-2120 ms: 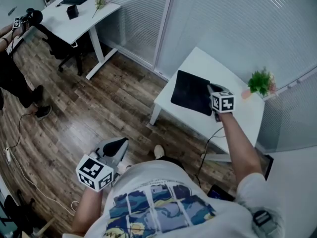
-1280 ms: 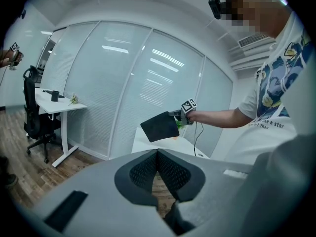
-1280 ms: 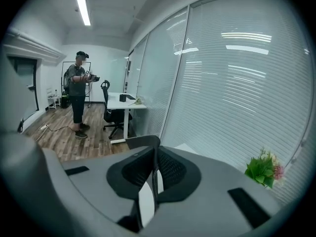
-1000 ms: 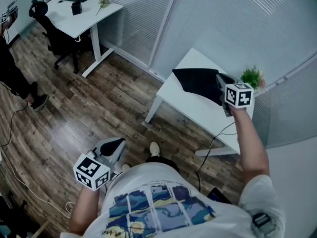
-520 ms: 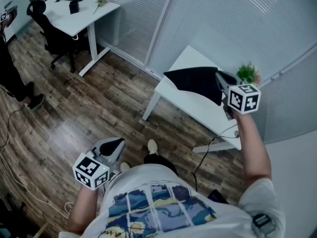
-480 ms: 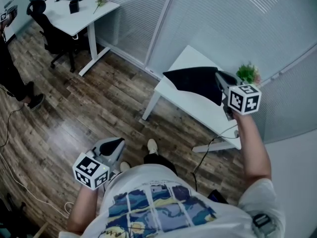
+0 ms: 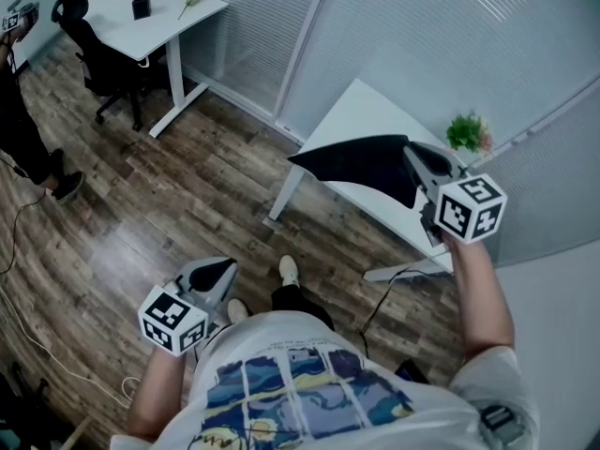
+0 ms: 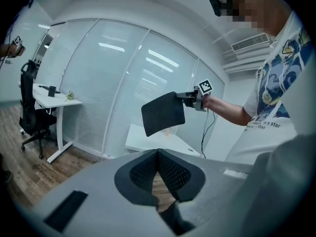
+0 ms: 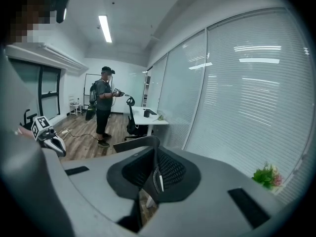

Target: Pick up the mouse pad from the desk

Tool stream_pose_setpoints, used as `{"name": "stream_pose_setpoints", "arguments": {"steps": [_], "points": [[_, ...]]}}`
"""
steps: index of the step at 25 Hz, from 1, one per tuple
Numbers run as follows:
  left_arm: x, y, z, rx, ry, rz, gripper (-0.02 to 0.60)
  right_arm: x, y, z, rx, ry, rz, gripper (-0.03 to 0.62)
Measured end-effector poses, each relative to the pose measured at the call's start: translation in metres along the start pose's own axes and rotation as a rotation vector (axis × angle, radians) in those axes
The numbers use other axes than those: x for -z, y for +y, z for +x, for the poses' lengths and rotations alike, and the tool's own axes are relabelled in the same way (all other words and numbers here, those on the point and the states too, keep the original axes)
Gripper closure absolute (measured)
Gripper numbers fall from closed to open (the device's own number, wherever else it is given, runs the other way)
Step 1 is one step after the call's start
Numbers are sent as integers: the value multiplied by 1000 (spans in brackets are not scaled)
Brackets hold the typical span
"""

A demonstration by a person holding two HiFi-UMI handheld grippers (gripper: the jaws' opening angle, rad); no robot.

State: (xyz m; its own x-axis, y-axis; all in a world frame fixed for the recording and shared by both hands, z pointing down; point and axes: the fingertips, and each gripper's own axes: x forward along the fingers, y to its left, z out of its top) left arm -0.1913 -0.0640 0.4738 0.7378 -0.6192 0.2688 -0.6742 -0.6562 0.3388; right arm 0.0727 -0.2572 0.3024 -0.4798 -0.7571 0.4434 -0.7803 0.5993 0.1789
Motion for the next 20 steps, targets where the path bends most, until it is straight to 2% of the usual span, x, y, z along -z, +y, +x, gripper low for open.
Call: {"name": "stream_pose_setpoints", "arguments": {"steps": [10, 20], "points": [[7, -6, -5, 5, -3, 0, 578, 9, 43, -30, -39, -21, 8, 568], [10, -10, -3, 21, 1, -3, 578, 20, 63, -43, -47, -14, 7, 568]]}}
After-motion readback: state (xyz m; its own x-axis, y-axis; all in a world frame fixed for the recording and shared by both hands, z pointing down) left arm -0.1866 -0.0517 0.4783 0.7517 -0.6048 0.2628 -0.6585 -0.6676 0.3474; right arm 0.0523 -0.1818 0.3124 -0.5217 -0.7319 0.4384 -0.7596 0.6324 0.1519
